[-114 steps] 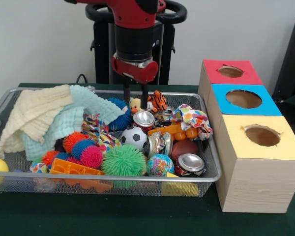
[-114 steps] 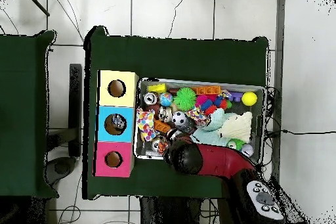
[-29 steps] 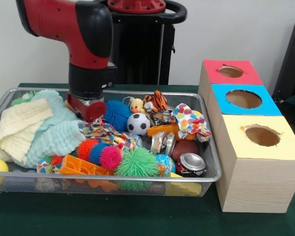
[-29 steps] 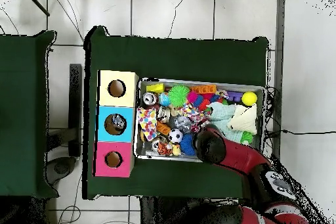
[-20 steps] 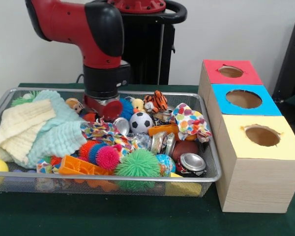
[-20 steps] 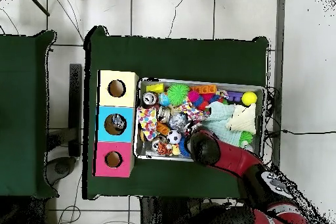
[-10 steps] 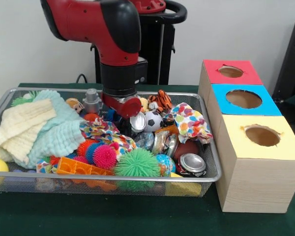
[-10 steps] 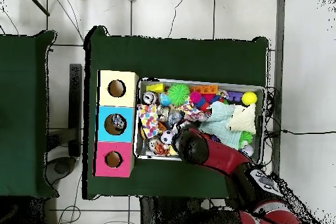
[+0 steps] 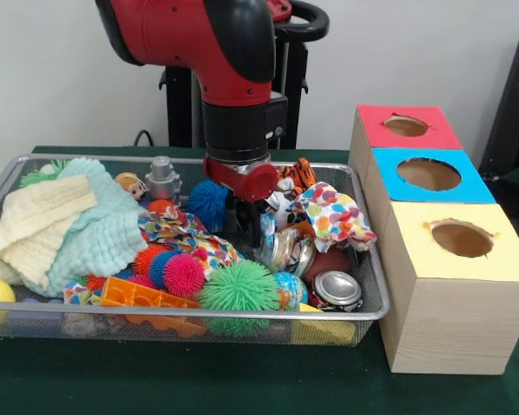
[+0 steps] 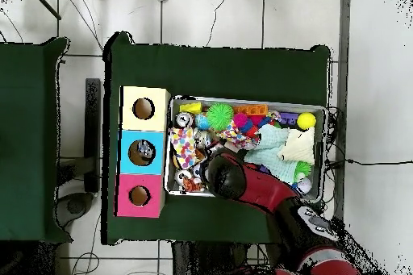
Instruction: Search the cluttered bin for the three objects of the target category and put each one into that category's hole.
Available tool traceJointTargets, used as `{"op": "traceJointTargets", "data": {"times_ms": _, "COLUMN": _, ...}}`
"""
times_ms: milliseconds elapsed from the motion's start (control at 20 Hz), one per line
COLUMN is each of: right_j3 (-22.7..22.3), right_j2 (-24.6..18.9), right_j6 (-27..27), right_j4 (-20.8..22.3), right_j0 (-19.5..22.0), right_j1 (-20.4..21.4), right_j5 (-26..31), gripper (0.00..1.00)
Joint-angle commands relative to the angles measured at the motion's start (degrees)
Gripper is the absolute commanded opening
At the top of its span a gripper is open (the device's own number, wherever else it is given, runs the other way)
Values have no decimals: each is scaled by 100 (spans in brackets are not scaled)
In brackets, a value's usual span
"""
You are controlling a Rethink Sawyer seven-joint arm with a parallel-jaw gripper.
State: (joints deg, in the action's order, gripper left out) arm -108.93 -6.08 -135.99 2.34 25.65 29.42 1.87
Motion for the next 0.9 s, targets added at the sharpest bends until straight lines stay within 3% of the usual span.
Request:
{"op": "traceJointTargets", "data": {"times_ms": 50, "right_j3": -400, "right_j2": -691, "right_j6": -1216, "right_j4": -462, "right_j0": -196, "right_j1": 185, "right_j5": -192, "gripper": 100}}
{"op": "traceJointTargets", "data": {"times_ms": 550, "right_j3": -397, "right_j2": -575, "right_j6": -1042, "right_j4": -593, "right_j0": -293, "right_j1": 174, "right_j5": -268, "gripper": 100}}
{"op": "traceJointTargets", "data": {"times_ms": 650, "right_j3": -156, "right_j2": 114, "right_j6": -887, "right_j4": -576, "right_j0": -736, "right_j1": 373, "right_j5": -205, "gripper": 100}}
{"op": "traceJointTargets", "data": {"times_ms": 900, "right_j3": 5, "right_j2": 1068, "right_j6": -543, "right_j4": -561, "right_j0": -1285, "right_j1": 1440, "right_j5": 1424, "gripper": 100}}
